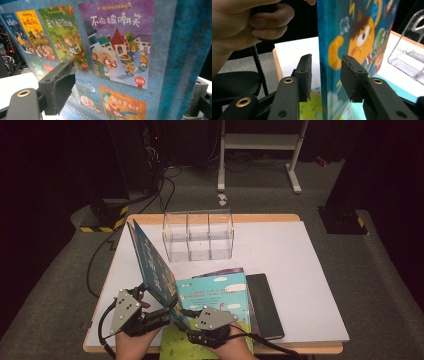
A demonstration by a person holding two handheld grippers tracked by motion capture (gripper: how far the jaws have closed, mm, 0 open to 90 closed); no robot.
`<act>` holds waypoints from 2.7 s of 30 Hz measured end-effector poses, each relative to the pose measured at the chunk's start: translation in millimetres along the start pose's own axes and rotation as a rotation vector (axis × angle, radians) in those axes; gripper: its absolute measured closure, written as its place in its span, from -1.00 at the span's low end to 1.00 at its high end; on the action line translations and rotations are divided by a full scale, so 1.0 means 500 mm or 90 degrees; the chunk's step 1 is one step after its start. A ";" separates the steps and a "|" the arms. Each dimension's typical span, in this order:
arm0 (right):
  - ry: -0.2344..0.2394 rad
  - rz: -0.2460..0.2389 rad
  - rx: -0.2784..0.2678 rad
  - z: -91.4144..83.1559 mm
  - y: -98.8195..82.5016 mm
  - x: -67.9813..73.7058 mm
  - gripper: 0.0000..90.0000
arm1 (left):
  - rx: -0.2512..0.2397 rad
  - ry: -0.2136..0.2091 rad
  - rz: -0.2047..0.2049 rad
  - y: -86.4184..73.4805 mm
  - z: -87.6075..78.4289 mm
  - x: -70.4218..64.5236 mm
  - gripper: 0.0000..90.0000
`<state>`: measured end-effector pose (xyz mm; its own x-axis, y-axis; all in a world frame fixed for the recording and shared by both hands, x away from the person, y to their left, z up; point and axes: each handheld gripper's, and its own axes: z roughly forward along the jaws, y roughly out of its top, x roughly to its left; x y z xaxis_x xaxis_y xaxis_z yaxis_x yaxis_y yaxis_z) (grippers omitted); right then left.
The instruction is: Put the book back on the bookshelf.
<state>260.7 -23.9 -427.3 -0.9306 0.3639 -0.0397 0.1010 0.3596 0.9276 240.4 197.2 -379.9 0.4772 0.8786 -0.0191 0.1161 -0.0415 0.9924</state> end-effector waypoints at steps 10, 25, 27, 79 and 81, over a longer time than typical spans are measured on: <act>-0.188 0.026 -0.008 -0.177 -0.065 -0.111 0.16 | 0.012 0.002 0.011 0.000 -0.014 0.006 -0.54; -0.250 0.155 -0.046 -0.265 -0.153 -0.216 0.18 | 0.043 0.030 0.041 0.003 -0.046 0.023 0.01; -0.244 0.153 -0.045 -0.260 -0.151 -0.215 0.18 | 0.046 0.037 0.044 0.002 -0.051 0.026 0.09; -0.251 0.196 -0.041 -0.285 -0.178 -0.220 0.15 | 0.029 0.062 0.002 0.052 0.010 0.161 0.81; -0.246 0.201 -0.043 -0.284 -0.178 -0.220 0.15 | 0.037 0.079 0.013 0.065 0.022 0.157 0.83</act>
<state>304.0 -217.9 -453.0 -0.6586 0.7422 0.1240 0.3223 0.1293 0.9378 291.0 259.8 -350.4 0.3693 0.9291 0.0194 0.1592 -0.0839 0.9837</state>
